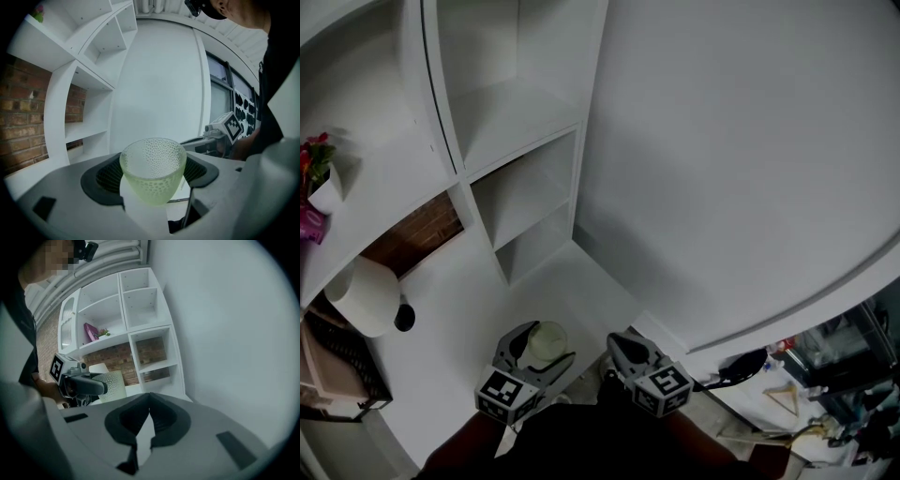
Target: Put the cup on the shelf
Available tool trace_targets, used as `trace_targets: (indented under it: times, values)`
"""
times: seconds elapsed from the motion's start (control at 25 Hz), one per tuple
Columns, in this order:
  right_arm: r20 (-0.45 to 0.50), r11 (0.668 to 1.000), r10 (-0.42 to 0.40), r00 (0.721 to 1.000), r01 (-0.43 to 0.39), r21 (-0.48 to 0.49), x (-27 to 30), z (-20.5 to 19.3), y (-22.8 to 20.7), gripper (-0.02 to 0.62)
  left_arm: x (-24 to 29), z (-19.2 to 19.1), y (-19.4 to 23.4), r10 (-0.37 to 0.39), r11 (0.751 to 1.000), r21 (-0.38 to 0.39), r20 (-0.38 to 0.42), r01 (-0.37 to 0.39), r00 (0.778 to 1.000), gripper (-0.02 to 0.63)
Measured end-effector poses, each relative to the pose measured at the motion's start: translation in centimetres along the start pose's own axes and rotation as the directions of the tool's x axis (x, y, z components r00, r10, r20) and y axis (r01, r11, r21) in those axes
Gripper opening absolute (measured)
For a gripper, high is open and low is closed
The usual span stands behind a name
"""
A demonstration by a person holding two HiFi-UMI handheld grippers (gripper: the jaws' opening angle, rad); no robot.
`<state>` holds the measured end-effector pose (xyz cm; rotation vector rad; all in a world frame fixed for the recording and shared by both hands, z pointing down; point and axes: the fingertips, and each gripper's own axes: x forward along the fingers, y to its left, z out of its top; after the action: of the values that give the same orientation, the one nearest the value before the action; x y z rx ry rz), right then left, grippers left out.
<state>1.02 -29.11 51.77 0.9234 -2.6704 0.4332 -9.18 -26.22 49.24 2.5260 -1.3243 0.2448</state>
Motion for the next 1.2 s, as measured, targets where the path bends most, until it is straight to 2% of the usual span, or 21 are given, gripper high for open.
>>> trace_targets:
  times: [0.28,0.52,0.92,1.2]
  values:
    - [0.049,0.995,0.094,0.994,-0.094,0.009,2.6,2.4,-2.0,0.005,2.2,1.1,1.6,0.080,0.997,0.003,-0.004,-0.080,0.997,0.385]
    - [0.053,0.986,0.166,0.985,-0.166,0.000,4.6,4.2,-3.8,0.005,4.4,2.8,4.1,0.167,0.986,0.000,0.012,-0.167,0.986,0.385]
    - [0.021,0.968,0.249,0.968,-0.248,-0.036,6.8,5.6,-5.8,0.005,8.0,7.3,10.4,0.314,0.947,0.047,0.060,-0.317,0.947,0.385]
    - [-0.013,0.954,0.296,0.955,-0.297,-0.053,7.5,6.2,-6.8,0.005,10.7,11.1,14.9,0.383,0.923,-0.004,0.105,-0.384,0.918,0.387]
